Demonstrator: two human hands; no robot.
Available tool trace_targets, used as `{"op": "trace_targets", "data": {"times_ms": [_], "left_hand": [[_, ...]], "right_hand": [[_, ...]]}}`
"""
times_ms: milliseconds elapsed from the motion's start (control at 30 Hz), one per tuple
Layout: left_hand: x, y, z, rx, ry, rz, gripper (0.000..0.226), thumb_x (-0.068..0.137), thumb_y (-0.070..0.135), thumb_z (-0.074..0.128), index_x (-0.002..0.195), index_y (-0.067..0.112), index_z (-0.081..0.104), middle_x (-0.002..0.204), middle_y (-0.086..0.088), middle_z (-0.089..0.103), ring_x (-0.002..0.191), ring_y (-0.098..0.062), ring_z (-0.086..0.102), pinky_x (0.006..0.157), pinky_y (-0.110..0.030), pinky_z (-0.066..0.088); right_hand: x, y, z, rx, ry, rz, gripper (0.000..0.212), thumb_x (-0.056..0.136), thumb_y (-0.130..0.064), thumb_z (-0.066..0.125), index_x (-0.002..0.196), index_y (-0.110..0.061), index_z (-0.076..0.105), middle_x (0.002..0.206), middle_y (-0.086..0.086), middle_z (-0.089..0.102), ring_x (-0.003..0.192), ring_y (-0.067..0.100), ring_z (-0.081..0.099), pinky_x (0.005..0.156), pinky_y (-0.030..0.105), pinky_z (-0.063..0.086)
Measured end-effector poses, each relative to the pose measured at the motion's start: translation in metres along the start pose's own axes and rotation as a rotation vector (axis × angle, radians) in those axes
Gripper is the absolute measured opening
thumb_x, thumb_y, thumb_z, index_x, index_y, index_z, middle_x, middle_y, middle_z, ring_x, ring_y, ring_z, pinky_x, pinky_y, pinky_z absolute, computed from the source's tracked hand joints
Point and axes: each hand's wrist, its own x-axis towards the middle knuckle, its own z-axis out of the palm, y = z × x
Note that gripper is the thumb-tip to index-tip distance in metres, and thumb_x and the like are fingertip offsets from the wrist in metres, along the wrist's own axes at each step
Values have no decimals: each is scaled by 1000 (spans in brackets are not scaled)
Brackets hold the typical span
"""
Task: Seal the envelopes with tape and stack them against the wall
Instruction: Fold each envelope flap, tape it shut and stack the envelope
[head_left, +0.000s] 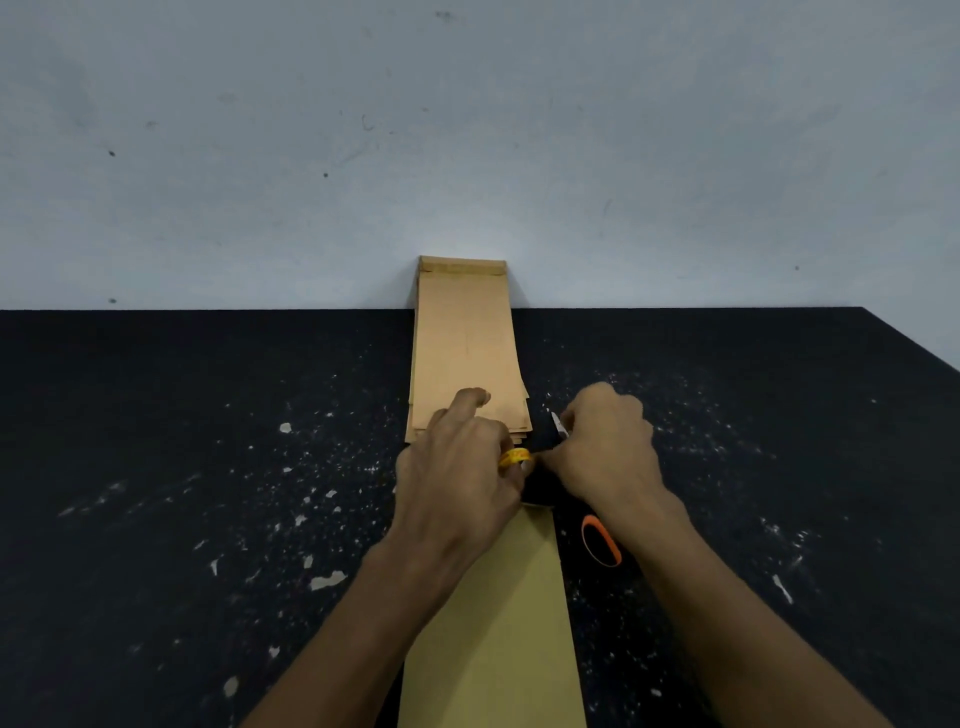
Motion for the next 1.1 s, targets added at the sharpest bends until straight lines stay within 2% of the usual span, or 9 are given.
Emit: {"op": "trace_targets", "data": {"times_ms": [100,167,267,367,433,533,700,900,1100], "left_hand": [[-1,-6,1,-32,-11,37,33,90,48,64,116,29,67,154,10,35,127,-17,48,91,-42,50],[-3,-13,0,-192,11,90,45,90,47,65,133,33,57,151,13,40,129,-15,49,98,-43,50],[-8,-16,-21,-832,61,30,45,94,44,57,139,37,51,140,18,53,107,-13,65,92,-32,56],[-11,-17,-44,-1474,27,-160,50,91,49,41,138,34,50,133,8,63,104,-25,71,86,-46,58],[-14,-18,-52,-1636,8,-166,51,96,52,30,141,33,46,133,7,64,108,-30,70,87,-50,56],[-21,-17,-52,-1648,5,-134,54,99,55,21,143,34,44,134,8,63,113,-30,67,89,-48,53],[-30,-12,-49,-1541,3,-87,59,92,58,23,142,35,45,136,11,61,117,-26,65,96,-50,50],[-37,-9,-48,-1533,-26,-82,56,93,55,25,141,35,45,137,11,61,120,-26,64,100,-52,50],[-42,-12,-48,-1537,-68,-78,54,94,58,25,143,40,42,142,14,56,135,-27,50,116,-53,30]], "right_hand": [[-4,1,-4,9,-1,2,25,77,-18,84,97,-16,69,105,10,64,96,27,63,79,41,58],[-11,1,-8,34,11,1,21,78,-23,84,96,-23,72,104,6,67,96,25,64,77,39,56],[-25,3,-21,275,28,-47,11,81,-21,82,84,-27,73,81,-3,72,75,15,68,68,37,59],[-45,-6,-35,696,-64,-106,8,86,-8,76,86,-16,77,70,3,71,50,7,62,49,18,48],[-57,-15,-39,894,-136,-80,5,87,-8,74,90,-11,78,65,2,69,44,3,57,42,13,39],[-66,-25,-37,1017,-189,-27,4,87,-15,75,88,-13,79,59,-2,68,41,1,52,38,16,35],[-72,-29,-29,1089,-108,9,6,83,-19,79,79,-14,80,71,9,74,57,11,62,40,21,40],[-76,-29,-27,1092,-49,50,8,80,-16,82,77,-10,79,66,6,73,56,7,62,42,17,41],[-81,-28,-34,1116,-94,44,8,83,-15,78,80,-8,76,72,9,72,60,10,63,46,18,45]]}}
